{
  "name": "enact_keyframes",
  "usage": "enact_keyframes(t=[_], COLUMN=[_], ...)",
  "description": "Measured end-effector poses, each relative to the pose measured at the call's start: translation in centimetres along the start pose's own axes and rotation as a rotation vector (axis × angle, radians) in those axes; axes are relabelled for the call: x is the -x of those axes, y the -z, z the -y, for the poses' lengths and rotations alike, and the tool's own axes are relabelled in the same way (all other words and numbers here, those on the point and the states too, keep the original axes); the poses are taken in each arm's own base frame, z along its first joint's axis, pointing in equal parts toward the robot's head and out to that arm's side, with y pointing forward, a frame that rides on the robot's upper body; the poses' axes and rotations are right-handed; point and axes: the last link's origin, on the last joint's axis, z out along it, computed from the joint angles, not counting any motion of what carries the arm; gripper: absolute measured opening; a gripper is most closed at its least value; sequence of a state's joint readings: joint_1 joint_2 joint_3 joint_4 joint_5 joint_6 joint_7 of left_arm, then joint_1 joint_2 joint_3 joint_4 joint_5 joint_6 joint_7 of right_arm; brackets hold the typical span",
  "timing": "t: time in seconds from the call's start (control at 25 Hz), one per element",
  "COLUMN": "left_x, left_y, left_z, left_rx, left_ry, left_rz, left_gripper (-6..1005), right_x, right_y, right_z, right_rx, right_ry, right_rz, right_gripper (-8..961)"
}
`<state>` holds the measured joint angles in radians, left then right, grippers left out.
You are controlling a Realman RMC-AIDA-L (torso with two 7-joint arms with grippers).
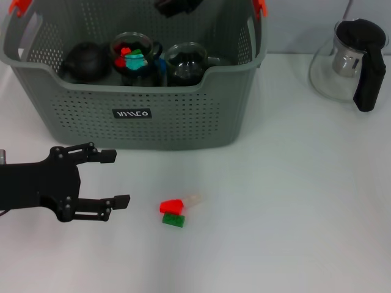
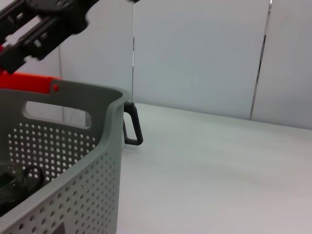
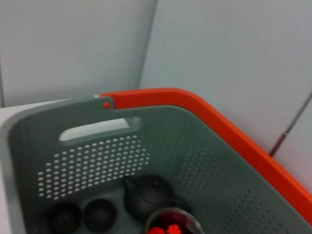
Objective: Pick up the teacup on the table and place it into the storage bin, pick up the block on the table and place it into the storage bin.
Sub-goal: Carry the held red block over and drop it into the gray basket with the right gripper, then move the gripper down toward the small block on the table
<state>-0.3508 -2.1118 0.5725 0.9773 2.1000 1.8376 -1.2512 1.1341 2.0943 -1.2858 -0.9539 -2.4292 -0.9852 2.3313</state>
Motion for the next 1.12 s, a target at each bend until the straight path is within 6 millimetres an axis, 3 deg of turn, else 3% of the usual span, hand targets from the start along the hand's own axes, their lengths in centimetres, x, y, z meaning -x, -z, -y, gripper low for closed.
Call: enact_keyframes(t=[0.36,0.52,0.6,0.68,0.84,1.12], left_x=[0.0,0.1,0.1,0.1,0.1,0.1], left_y=[-0.3,-0.3,-0.3,-0.2,-0.2,-0.3], left_z=[0.1,0.1,0.1,0.1,0.1,0.1], left_rx=[0.013,0.018,0.018,0.020,0.021,0.023], left_ry=[0.007,0.010,0.010,0.009,0.007,0.001], left_rz=[0.003,0.012,0.014,0.014,0.016,0.015], left_gripper=[888,888,889,889,889,889], right_x=[-0.7,-0.3,0.0,0.3,0.2,-3.3], right_y=[-0.4,0.3,1.3,2.5,5.7,9.6], right_z=[0.4,0.6,0.6,0.3,-1.3,-4.9], right_rx=[-0.025,-0.037,-0.039,-0.024,0.063,0.247], right_ry=[-0.009,-0.003,0.005,0.014,0.035,0.079], right_rz=[0.003,0.031,0.056,0.074,0.096,-0.002], right_gripper=[689,775,818,944,944,943])
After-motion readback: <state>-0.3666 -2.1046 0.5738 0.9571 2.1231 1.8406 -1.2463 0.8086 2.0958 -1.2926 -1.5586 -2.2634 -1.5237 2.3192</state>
